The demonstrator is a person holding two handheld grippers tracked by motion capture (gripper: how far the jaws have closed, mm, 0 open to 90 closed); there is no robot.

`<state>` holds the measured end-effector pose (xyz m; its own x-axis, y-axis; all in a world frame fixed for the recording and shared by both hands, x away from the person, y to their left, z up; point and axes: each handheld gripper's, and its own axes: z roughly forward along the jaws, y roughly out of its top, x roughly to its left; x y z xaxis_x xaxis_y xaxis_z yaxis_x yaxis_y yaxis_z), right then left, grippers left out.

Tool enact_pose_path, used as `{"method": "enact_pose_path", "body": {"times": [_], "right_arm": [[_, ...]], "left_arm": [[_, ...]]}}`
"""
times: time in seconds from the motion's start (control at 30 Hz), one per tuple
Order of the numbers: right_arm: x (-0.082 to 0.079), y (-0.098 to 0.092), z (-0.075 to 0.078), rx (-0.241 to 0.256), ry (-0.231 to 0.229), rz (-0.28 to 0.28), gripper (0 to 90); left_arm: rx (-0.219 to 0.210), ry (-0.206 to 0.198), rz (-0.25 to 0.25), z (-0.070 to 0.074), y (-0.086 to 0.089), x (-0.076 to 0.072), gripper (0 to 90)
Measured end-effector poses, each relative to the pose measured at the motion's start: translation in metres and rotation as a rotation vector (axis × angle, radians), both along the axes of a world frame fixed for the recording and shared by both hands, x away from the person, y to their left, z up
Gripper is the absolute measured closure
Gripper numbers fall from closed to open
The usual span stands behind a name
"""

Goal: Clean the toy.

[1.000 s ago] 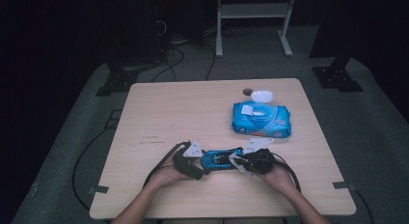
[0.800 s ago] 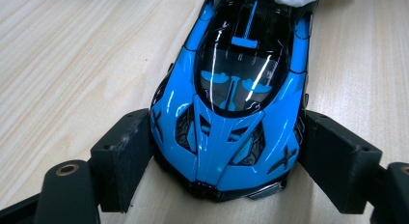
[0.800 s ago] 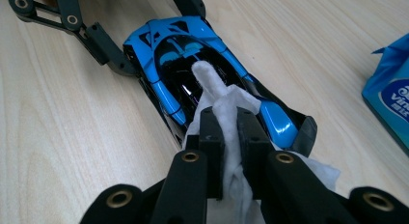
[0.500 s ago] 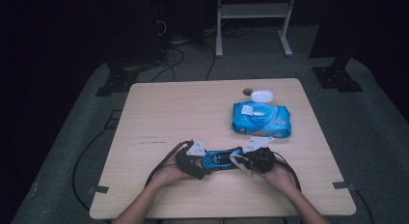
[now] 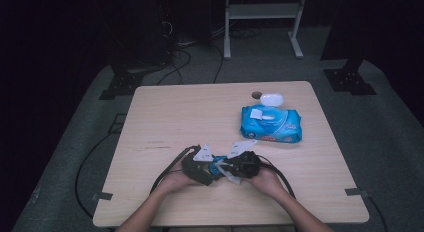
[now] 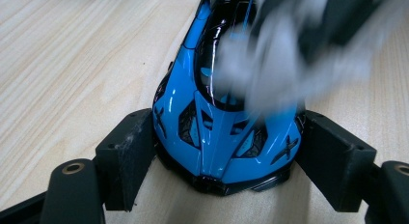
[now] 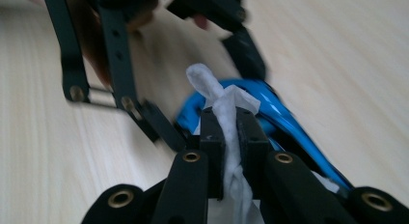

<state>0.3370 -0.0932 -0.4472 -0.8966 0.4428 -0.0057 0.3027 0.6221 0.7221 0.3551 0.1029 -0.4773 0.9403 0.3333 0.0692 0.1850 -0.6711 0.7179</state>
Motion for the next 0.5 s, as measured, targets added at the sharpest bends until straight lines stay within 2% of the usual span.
{"method": "enact_pose_path", "body": {"times": [0.07,0.13,0.2,0.27,0.33,0.37,0.4,0.5], "right_arm": [[0.003,0.013,-0.004,0.019,0.027,0.009,83.3],[0.009,0.016,-0.006,0.040,0.067,0.015,83.5],[0.014,0.010,-0.005,0.056,0.112,0.001,83.5],[0.022,-0.001,-0.003,0.088,0.136,-0.050,83.6],[0.023,-0.002,-0.002,0.090,0.143,-0.057,83.6],[0.028,0.003,-0.003,0.083,0.169,-0.048,83.6],[0.029,0.007,-0.002,0.069,0.174,-0.048,83.6],[0.034,0.012,-0.001,0.046,0.153,-0.041,83.6]], "left_arm": [[-0.008,-0.003,0.002,-0.001,0.000,0.000,23.8],[-0.012,-0.004,0.003,-0.001,0.001,-0.001,23.9],[-0.012,-0.007,0.003,-0.001,0.001,-0.001,23.9],[-0.014,-0.006,0.002,-0.001,0.000,0.000,23.9],[-0.014,-0.004,0.004,-0.001,0.000,0.000,23.9],[-0.012,-0.005,0.004,-0.001,0.000,0.000,23.9],[-0.012,-0.006,0.007,-0.001,0.000,-0.001,23.9],[-0.014,-0.003,0.007,-0.001,0.000,-0.001,23.9]]}}
